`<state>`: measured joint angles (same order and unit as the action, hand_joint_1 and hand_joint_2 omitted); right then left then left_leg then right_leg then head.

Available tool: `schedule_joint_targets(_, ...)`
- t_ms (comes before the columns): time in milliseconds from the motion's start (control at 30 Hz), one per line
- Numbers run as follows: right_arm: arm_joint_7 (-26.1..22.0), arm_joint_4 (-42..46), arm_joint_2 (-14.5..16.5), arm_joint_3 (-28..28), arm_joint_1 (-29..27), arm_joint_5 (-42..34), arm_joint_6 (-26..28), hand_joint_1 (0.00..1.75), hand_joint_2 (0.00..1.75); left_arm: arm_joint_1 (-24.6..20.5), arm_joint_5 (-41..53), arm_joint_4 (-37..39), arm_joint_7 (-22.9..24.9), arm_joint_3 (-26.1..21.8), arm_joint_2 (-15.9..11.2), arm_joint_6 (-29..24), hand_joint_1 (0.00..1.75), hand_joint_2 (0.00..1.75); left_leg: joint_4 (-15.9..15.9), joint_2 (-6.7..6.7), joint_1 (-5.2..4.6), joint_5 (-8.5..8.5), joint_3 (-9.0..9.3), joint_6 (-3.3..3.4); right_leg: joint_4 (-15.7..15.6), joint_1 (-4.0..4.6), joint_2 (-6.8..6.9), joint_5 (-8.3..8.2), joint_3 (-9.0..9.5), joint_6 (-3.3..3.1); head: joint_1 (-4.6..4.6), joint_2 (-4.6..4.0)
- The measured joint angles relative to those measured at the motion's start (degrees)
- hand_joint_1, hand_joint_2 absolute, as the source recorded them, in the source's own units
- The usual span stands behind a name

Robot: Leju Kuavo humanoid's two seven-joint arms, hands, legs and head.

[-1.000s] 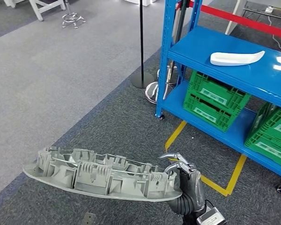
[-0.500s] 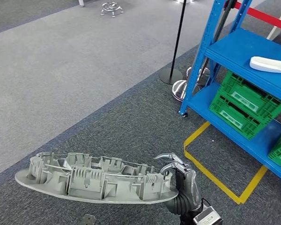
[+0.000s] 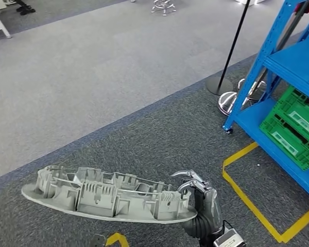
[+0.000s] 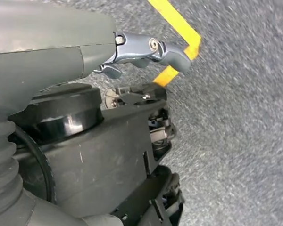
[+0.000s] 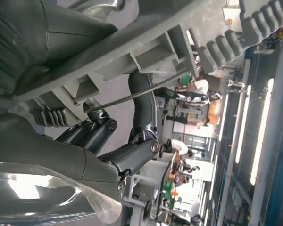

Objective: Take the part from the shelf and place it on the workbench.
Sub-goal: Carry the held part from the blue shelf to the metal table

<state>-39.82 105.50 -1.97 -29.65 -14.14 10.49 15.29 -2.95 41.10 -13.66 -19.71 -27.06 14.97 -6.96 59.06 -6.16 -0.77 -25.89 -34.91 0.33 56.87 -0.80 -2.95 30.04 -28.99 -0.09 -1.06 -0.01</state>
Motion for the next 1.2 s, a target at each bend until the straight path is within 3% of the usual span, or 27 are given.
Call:
schedule_joint_targets(67,0.0,0.1,0.0,0.0,0.0,-0.1,0.0,1.75,1.75,-0.1,0.1,0.0,0.0,-0.1,0.0,0.0,0.00,1.75,5.1,3.11,0.04,-3.26,-2.23,-0.64,-0.1,-0.05,1.94,-0.21,-0.05,-0.32,-0.43,0.00)
schedule_joint_targets(133,0.0,0.1,0.0,0.0,0.1,-0.1,-0.2,1.75,1.75,-0.2,0.4,0.0,0.0,-0.2,0.0,0.1,0.00,1.75,12.5,5.02,0.41,-6.81,-5.20,-1.22,-0.1,0.12,3.85,-0.21,-0.21,-0.37,-0.64,0.00)
schedule_joint_targets(167,0.0,0.1,0.0,0.0,0.1,-0.1,-0.4,1.75,1.75,-0.2,0.6,0.0,0.0,-0.3,0.0,0.2,0.00,1.75,14.6,5.36,0.55,-7.40,-5.84,-1.39,-0.1,0.17,4.79,-0.21,-0.27,-0.37,-0.66,0.01)
schedule_joint_targets(200,0.0,0.1,0.0,0.1,0.1,-0.1,-0.6,1.75,1.75,-0.2,0.8,0.0,0.0,-0.4,0.0,0.2,0.00,1.75,14.5,5.59,0.64,-6.91,-5.43,-1.46,-0.1,0.18,5.69,-0.20,-0.30,-0.36,-0.68,0.01)
schedule_joint_targets(267,0.0,0.1,0.0,0.1,0.3,-0.1,-0.8,1.75,1.75,-0.2,1.2,0.0,0.0,-0.6,0.0,0.2,0.00,1.75,8.3,6.68,0.61,-3.52,-1.63,-1.23,-0.1,0.21,7.21,-0.15,-0.20,-0.27,-0.68,0.01)
schedule_joint_targets(300,0.0,0.1,0.0,0.0,0.4,-0.1,-0.8,1.75,1.75,-0.2,1.4,0.0,0.0,-0.7,0.0,0.2,0.00,1.75,4.3,8.18,0.31,-2.17,0.57,-0.89,-0.1,0.31,7.85,-0.08,-0.16,-0.15,-0.66,0.01)
schedule_joint_targets(333,0.0,0.1,0.0,0.0,0.5,-0.1,-0.8,1.75,1.75,-0.2,1.6,0.0,0.0,-0.8,0.0,0.2,0.00,1.75,1.2,9.51,-0.03,-1.41,2.12,-0.45,0.0,0.43,8.42,-0.03,-0.19,0.03,-0.68,0.01)
schedule_joint_targets(400,0.0,0.1,0.0,0.0,0.6,-0.1,-0.8,1.75,1.75,-0.2,2.1,0.0,0.0,-1.2,0.0,0.2,0.00,1.75,-1.2,10.92,-0.70,-1.44,2.90,0.37,0.0,0.65,9.58,0.02,-0.34,0.45,-0.63,-0.01)
schedule_joint_targets(467,0.0,0.1,0.0,0.0,0.9,0.0,-0.9,1.75,1.75,-0.1,2.3,0.0,0.0,-1.4,0.0,0.2,0.00,1.75,-1.7,9.71,-0.64,-1.11,2.63,1.15,0.2,0.60,10.34,0.29,-0.44,1.00,-0.58,0.00)
schedule_joint_targets(533,0.0,0.2,0.0,0.0,1.1,0.0,-1.0,1.75,1.75,-0.1,2.6,0.0,0.0,-1.6,0.1,0.1,0.00,1.75,-2.2,8.32,-0.33,-0.60,2.63,2.00,2.5,0.36,7.71,2.00,-1.55,1.50,-0.42,0.00)
schedule_joint_targets(600,-0.1,0.3,0.0,0.0,1.0,-0.2,-0.8,1.75,1.75,-0.3,2.9,0.0,0.0,-1.7,0.2,0.1,0.00,1.75,-2.3,6.93,-0.17,-0.30,2.49,2.49,9.5,0.19,4.01,5.41,-4.95,1.76,-0.13,-0.01)
schedule_joint_targets(667,0.0,0.3,0.0,0.0,0.8,-0.4,-0.5,1.75,1.75,-0.2,3.2,0.0,0.0,-2.0,0.2,0.1,0.00,1.75,-2.3,5.42,-0.15,-0.20,2.36,2.62,16.2,0.18,3.06,7.46,-8.44,1.97,-0.01,-0.01)
schedule_joint_targets(700,0.0,0.3,-0.1,0.0,0.7,-0.5,-0.4,1.75,1.75,-0.2,3.3,0.0,0.0,-2.2,0.2,0.1,0.00,1.75,-2.3,4.63,-0.13,-0.17,2.36,2.60,16.8,0.15,3.01,6.91,-8.95,2.04,-0.01,-0.01)
schedule_joint_targets(733,0.0,0.3,-0.1,0.0,0.7,-0.6,-0.4,1.75,1.75,-0.2,3.4,0.0,0.0,-2.3,0.2,0.1,0.00,1.75,-2.2,3.83,-0.07,-0.13,2.40,2.53,15.2,0.06,2.95,5.41,-8.45,2.10,0.00,-0.01)
schedule_joint_targets(767,0.0,0.3,-0.1,0.0,0.7,-0.7,-0.3,1.75,1.75,-0.2,3.5,0.0,0.0,-2.5,0.3,0.1,0.00,1.75,-2.1,3.00,0.02,-0.14,2.42,2.40,11.7,-0.12,2.45,3.15,-6.94,2.20,0.00,-0.01)
schedule_joint_targets(800,0.0,0.3,-0.1,0.0,0.8,-0.8,-0.4,1.75,1.75,-0.3,3.5,0.0,0.0,-2.7,0.3,0.1,0.00,1.75,-1.9,2.24,0.07,-0.18,2.34,2.18,7.8,-0.38,1.20,1.35,-5.20,2.39,0.03,-0.01)
schedule_joint_targets(867,0.0,0.3,-0.1,0.0,0.8,-0.8,-0.5,1.75,1.75,-0.5,3.5,0.0,0.0,-2.9,0.3,0.1,0.00,1.75,-1.0,0.87,0.06,-0.32,1.66,1.55,2.3,-0.83,-1.12,-0.37,-2.58,2.53,0.01,-0.01)
schedule_joint_targets(900,0.0,0.3,-0.1,0.0,0.8,-0.8,-0.5,1.75,1.75,-0.5,3.6,0.0,0.0,-2.9,0.4,0.1,0.00,1.75,-0.7,0.29,0.07,-0.26,1.24,1.17,1.6,-0.83,-1.62,-0.21,-2.24,2.38,0.01,-0.01)
schedule_joint_targets(967,0.0,0.3,-0.1,0.1,0.9,-0.8,-0.6,1.75,1.75,-0.4,3.6,0.0,0.0,-3.0,0.4,0.1,0.00,1.75,-0.5,-0.54,0.27,-0.05,0.68,0.54,1.6,-0.68,-0.59,-0.37,-2.18,1.74,0.00,-0.01)
schedule_joint_targets(1033,0.0,0.3,-0.1,0.1,1.0,-0.8,-0.6,1.75,1.75,-0.4,3.6,0.0,0.0,-3.2,0.4,0.1,0.00,1.75,1.0,1.29,0.24,-1.06,-0.07,-0.03,1.5,-0.67,0.79,-0.53,-2.07,1.05,-0.22,-0.01)
schedule_joint_targets(1100,0.0,0.3,-0.1,0.1,1.0,-0.8,-0.7,1.75,1.75,-0.5,3.7,0.0,0.0,-3.2,0.4,0.0,0.00,1.75,6.5,4.37,0.23,-4.20,-2.47,-0.56,1.4,-0.54,2.37,-0.50,-1.98,0.57,-0.57,-0.01)
schedule_joint_targets(1167,0.0,0.3,-0.1,0.2,1.0,-0.8,-0.8,1.75,1.75,-0.5,3.9,0.0,0.0,-3.3,0.4,0.0,0.00,1.75,13.7,5.43,0.46,-7.44,-5.69,-0.84,1.4,-0.30,4.10,-0.38,-1.99,0.35,-0.68,-0.01)
schedule_joint_targets(1200,0.0,0.3,-0.1,0.2,1.0,-0.8,-0.8,1.75,1.75,-0.5,3.9,0.0,0.0,-3.3,0.4,0.0,0.00,1.75,15.8,5.55,0.52,-8.01,-6.55,-0.84,1.4,-0.20,4.97,-0.32,-1.98,0.29,-0.69,-0.01)
